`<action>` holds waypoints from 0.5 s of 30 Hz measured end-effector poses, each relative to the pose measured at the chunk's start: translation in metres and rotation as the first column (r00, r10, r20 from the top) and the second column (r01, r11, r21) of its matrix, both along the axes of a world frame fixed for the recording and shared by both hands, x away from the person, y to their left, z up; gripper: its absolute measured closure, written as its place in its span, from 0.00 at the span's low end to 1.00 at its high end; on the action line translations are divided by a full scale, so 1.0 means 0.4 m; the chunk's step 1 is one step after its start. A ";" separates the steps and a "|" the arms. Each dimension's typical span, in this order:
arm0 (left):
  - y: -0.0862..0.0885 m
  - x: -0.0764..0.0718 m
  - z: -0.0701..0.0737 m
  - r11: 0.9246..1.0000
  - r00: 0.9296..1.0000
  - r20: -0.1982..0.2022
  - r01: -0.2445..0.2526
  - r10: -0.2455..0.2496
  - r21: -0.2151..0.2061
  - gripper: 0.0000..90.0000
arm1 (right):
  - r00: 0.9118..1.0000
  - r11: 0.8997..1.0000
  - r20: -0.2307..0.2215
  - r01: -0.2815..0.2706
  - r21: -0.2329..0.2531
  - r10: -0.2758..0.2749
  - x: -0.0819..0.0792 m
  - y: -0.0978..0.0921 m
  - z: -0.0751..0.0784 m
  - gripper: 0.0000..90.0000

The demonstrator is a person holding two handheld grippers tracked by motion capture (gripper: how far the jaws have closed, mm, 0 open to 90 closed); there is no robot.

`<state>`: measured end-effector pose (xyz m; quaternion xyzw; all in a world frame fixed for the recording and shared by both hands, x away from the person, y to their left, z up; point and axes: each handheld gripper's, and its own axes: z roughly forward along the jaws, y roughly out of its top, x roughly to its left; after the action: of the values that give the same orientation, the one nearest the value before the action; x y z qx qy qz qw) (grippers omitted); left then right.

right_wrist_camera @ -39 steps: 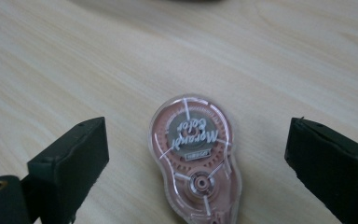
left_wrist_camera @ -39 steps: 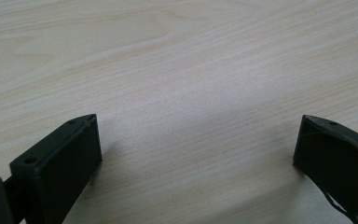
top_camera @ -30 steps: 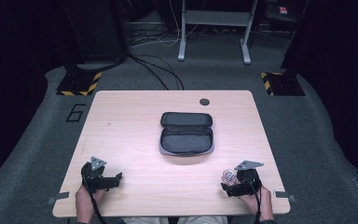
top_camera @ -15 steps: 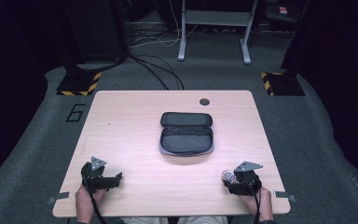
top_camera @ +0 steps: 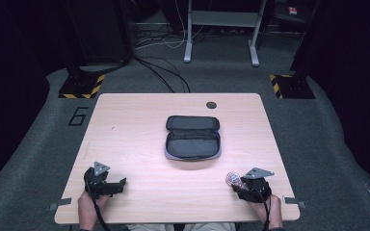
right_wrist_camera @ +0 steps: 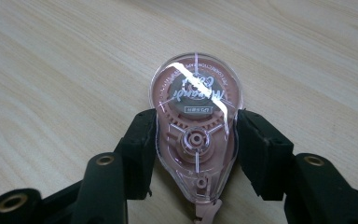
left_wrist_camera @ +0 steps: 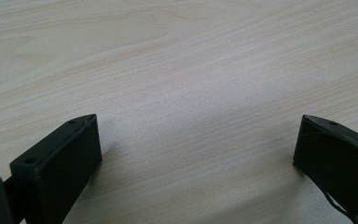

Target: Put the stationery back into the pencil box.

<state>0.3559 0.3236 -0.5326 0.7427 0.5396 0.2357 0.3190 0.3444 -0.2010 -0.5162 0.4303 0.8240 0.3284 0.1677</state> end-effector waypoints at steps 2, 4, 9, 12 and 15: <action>0.000 0.000 0.000 1.000 1.000 0.000 0.000 0.000 0.000 0.01 | 1.000 1.000 0.000 -0.001 0.004 0.001 -0.001 -0.001 -0.001 0.55; 0.000 0.000 0.000 1.000 1.000 0.000 0.000 0.000 0.000 0.01 | 1.000 1.000 0.016 -0.002 0.004 0.002 -0.002 -0.002 -0.002 0.55; 0.000 0.000 0.000 1.000 1.000 0.000 0.000 0.000 0.000 0.01 | 1.000 1.000 0.029 0.011 0.009 -0.011 -0.003 -0.001 0.001 0.55; 0.000 0.000 0.000 1.000 1.000 0.000 0.000 0.000 0.000 0.01 | 0.999 1.000 0.042 0.016 0.023 -0.017 -0.004 0.001 0.011 0.55; 0.000 0.000 0.000 1.000 1.000 0.000 -0.001 0.001 -0.001 0.01 | 0.998 0.999 0.056 0.019 0.034 -0.021 -0.004 0.004 0.020 0.55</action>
<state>0.3559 0.3235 -0.5326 0.7424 0.5399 0.2355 0.3192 0.3427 -0.1994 -0.5083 0.4316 0.8089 0.3527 0.1869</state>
